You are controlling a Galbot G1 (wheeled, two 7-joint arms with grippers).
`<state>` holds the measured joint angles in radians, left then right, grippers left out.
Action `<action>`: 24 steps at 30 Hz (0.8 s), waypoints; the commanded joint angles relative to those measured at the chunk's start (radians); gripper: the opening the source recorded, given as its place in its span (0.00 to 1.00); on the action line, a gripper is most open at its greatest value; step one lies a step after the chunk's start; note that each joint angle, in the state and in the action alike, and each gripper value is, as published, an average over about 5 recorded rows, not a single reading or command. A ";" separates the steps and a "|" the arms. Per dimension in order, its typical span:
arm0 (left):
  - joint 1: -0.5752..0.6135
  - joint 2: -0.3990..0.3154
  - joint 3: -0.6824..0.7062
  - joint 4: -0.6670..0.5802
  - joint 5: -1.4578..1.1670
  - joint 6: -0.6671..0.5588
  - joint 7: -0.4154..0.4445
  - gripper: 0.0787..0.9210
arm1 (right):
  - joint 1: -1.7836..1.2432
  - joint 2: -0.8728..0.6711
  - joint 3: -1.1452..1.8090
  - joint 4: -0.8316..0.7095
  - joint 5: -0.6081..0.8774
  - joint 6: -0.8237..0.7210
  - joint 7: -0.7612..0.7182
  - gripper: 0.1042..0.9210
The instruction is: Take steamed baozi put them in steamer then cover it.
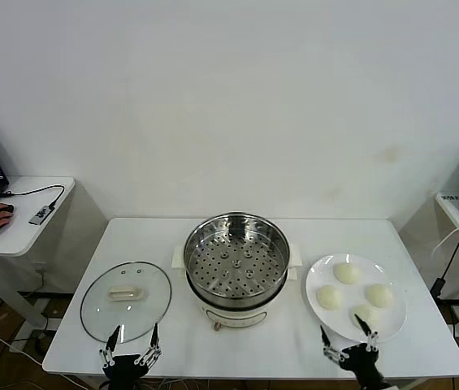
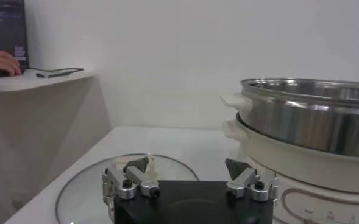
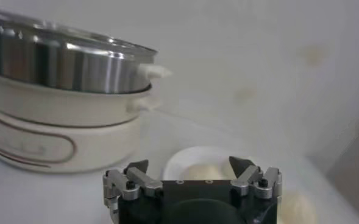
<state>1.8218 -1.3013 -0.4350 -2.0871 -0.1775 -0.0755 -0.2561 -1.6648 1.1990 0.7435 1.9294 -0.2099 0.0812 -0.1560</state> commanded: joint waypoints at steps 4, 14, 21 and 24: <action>-0.034 0.009 0.003 -0.016 0.028 0.047 0.022 0.88 | 0.199 -0.247 0.083 -0.093 -0.297 -0.041 -0.134 0.88; -0.049 0.015 0.001 -0.023 0.048 0.050 0.028 0.88 | 0.466 -0.570 -0.064 -0.228 -0.219 -0.127 -0.483 0.88; -0.057 0.017 0.002 -0.008 0.062 0.050 0.026 0.88 | 0.797 -0.701 -0.407 -0.419 -0.076 -0.159 -0.668 0.88; -0.064 0.017 0.003 -0.006 0.065 0.050 0.021 0.88 | 0.963 -0.710 -0.591 -0.506 -0.048 -0.166 -0.746 0.88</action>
<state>1.7683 -1.2856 -0.4331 -2.0968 -0.1227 -0.0315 -0.2323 -1.0354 0.6464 0.4481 1.5981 -0.3140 -0.0554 -0.6902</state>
